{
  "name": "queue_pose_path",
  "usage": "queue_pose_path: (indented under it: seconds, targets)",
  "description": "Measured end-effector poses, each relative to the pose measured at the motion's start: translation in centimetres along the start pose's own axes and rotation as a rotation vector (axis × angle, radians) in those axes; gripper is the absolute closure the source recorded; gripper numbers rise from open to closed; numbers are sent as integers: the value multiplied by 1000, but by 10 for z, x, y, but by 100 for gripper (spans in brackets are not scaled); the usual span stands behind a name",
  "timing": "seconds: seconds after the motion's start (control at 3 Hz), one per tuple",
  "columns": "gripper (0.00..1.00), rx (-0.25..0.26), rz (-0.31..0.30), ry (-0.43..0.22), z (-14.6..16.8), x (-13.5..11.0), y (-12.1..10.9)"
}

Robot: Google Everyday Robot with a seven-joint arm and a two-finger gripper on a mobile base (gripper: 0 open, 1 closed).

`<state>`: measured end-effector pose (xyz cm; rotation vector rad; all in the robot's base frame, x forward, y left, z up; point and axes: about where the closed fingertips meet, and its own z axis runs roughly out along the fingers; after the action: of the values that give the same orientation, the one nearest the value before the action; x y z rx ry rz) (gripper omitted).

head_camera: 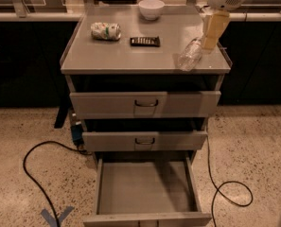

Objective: Place water bottle into bottom drawer

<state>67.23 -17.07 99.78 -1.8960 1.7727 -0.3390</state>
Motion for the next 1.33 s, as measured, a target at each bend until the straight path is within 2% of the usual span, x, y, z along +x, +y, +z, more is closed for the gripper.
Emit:
queue_pose_path:
  seconds: [0.33,0.67,1.0,1.33]
  targets:
    - [0,-39,10,72,53,39,-29]
    - [0,-39,10,72,53,39,-29]
    - [0,-7,0,77,61,44,-38]
    - [0,22,-36,69,69,48,-49]
